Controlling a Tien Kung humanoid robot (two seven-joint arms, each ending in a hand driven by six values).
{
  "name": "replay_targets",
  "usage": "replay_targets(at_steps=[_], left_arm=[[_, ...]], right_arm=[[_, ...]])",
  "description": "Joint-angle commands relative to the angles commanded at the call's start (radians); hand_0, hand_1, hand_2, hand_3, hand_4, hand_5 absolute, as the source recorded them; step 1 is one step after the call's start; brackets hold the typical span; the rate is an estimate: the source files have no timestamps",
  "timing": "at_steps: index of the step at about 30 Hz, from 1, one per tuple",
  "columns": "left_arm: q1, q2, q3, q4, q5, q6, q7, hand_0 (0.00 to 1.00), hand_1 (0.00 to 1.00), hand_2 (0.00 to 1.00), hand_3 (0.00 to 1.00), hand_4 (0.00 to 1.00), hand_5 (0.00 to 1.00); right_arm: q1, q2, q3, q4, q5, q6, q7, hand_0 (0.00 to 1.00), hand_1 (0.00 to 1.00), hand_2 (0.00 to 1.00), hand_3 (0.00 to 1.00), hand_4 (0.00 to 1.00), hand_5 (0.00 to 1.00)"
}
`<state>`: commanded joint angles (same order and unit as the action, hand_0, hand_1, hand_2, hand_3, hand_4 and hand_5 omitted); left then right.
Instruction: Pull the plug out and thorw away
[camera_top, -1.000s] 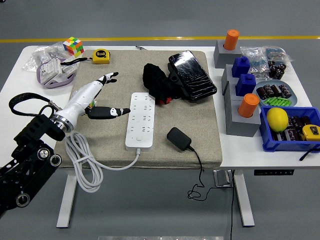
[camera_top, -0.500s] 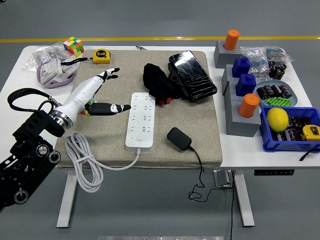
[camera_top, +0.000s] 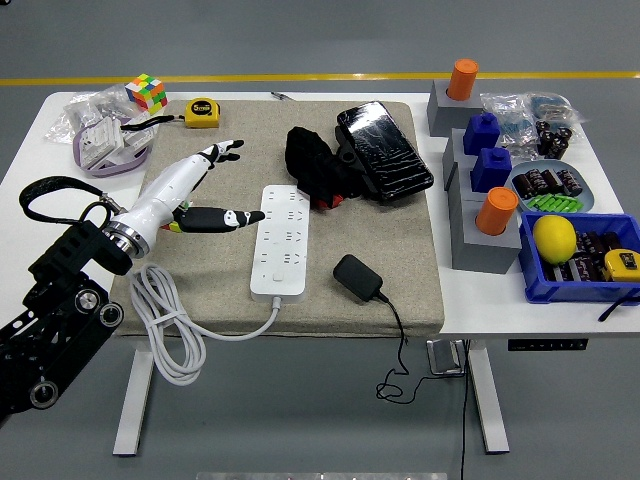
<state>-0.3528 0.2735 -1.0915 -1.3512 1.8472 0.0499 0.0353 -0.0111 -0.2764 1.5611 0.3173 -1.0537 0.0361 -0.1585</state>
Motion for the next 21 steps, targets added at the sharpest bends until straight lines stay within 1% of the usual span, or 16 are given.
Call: replay_targets(at_steps=[6,10,13,16,21], left_arm=[[0.009,-0.004,-0.004,-0.002,-0.001,-0.003,0.001,0.806,0.887,0.870,0.949,0.974,0.452],[0.008,-0.002,-0.001,-0.002,0.000,-0.005,0.004,0.807,0.887,0.869,0.947,0.973,0.453],[0.009,0.008,0.003,-0.003,0.003,-0.012,0.011,0.807,0.887,0.869,0.947,0.973,0.453],[0.008,0.017,0.003,-0.004,0.002,-0.014,0.014,0.805,0.886,0.870,0.947,0.973,0.452],[0.013,0.023,0.009,-0.010,0.003,-0.017,0.015,0.805,0.886,0.870,0.947,0.973,0.452]], right_arm=[[-0.005,0.000,0.001,0.000,-0.002,-0.002,-0.002,0.569,0.644,0.669,0.560,0.960,0.451],[-0.005,-0.005,-0.018,0.015,0.010,-0.003,-0.002,0.569,0.644,0.669,0.561,0.960,0.451],[-0.006,-0.003,-0.015,0.019,0.010,-0.006,-0.002,0.569,0.644,0.669,0.561,0.960,0.451],[-0.009,0.004,-0.014,0.014,0.007,0.002,-0.005,0.569,0.645,0.668,0.561,0.960,0.451],[-0.009,0.002,-0.010,0.017,0.006,-0.002,-0.007,0.569,0.645,0.668,0.561,0.960,0.451]])
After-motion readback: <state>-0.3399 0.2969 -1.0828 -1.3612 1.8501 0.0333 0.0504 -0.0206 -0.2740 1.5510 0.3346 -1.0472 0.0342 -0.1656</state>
